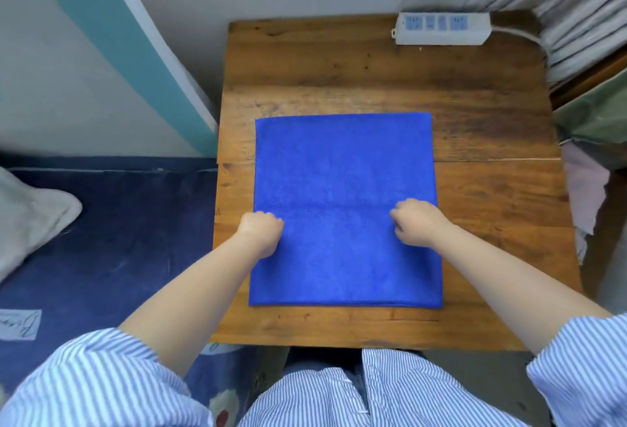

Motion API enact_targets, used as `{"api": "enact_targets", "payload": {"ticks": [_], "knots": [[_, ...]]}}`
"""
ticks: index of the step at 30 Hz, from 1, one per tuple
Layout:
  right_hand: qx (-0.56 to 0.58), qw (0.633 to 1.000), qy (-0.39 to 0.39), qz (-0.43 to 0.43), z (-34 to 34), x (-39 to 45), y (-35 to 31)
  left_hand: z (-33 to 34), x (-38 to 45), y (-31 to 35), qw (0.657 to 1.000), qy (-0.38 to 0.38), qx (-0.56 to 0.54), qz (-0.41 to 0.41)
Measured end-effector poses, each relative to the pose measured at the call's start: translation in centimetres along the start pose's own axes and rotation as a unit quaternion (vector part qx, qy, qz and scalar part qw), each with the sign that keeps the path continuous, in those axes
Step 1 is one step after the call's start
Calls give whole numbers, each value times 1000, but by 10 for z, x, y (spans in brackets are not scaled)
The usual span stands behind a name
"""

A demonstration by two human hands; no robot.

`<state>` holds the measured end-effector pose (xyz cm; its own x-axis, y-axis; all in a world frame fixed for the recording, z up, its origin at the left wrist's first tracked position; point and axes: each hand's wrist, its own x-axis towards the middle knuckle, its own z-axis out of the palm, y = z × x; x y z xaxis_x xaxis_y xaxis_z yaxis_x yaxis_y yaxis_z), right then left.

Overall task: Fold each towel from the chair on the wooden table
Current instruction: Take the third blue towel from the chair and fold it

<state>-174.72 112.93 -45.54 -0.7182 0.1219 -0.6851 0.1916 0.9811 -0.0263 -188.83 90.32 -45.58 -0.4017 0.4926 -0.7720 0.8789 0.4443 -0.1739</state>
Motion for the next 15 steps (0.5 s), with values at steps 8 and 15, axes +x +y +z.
{"api": "enact_targets", "payload": {"ticks": [8, 15], "knots": [[104, 981, 166, 2, -44, 97, -14, -69, 74, -7, 951, 180, -238, -76], [122, 979, 164, -4, -44, 147, -2, -65, 130, -19, 955, 186, -212, -95]]}}
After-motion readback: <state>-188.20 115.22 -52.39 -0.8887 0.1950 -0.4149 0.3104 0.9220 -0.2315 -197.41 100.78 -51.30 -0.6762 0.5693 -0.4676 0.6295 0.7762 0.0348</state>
